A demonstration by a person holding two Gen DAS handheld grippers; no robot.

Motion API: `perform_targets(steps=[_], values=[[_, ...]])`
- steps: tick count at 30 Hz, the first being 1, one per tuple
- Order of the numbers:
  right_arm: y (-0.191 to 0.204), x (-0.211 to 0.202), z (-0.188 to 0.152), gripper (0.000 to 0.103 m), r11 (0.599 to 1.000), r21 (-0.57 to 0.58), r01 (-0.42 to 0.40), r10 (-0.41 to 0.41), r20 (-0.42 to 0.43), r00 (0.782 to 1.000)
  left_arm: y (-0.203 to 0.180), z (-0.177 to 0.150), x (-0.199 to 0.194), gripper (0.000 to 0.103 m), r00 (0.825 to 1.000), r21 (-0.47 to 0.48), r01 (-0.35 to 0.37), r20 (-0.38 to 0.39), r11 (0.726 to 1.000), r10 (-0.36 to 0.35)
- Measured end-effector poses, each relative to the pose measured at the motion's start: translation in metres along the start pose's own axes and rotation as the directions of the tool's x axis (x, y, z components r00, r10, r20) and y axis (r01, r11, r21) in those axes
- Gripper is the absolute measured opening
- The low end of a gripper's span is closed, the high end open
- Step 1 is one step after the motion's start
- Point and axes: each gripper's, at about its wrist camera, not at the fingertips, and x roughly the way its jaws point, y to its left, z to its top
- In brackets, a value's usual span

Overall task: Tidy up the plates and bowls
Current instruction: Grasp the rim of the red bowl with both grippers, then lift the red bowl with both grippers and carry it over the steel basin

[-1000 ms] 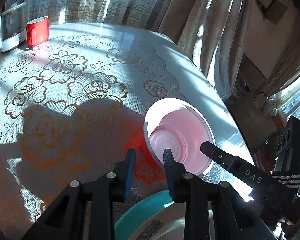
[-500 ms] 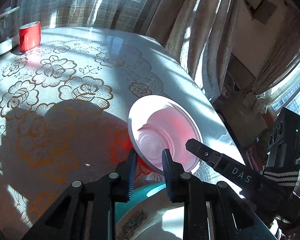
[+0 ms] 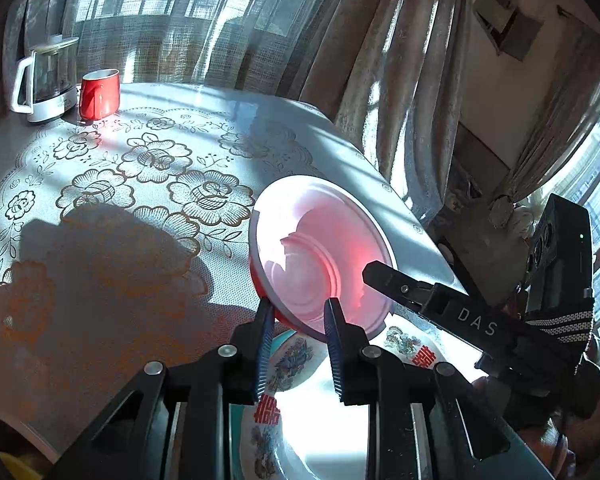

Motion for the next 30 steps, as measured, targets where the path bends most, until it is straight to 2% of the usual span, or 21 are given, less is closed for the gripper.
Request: perform_targets(steps=[13, 21, 30], values=[[0.035, -0.022, -0.037, 0.013, 0.996, -0.075, -0.047, 0.046, -0.010, 0.999, 0.008, -0.037, -0.046, 0.025, 0.999, -0.018, 0.021, 0.027, 1.000, -0.020], [0.047, -0.036, -0.058, 0.013, 0.991, -0.104, -0.080, 0.078, -0.020, 0.997, 0.004, -0.057, -0.067, 0.025, 0.999, -0.001, 0.034, 0.033, 0.999, -0.034], [0.056, -0.042, -0.077, 0.013, 0.988, -0.115, -0.105, 0.101, -0.040, 0.994, 0.012, -0.076, -0.084, 0.025, 0.999, -0.027, 0.034, 0.043, 0.999, -0.033]])
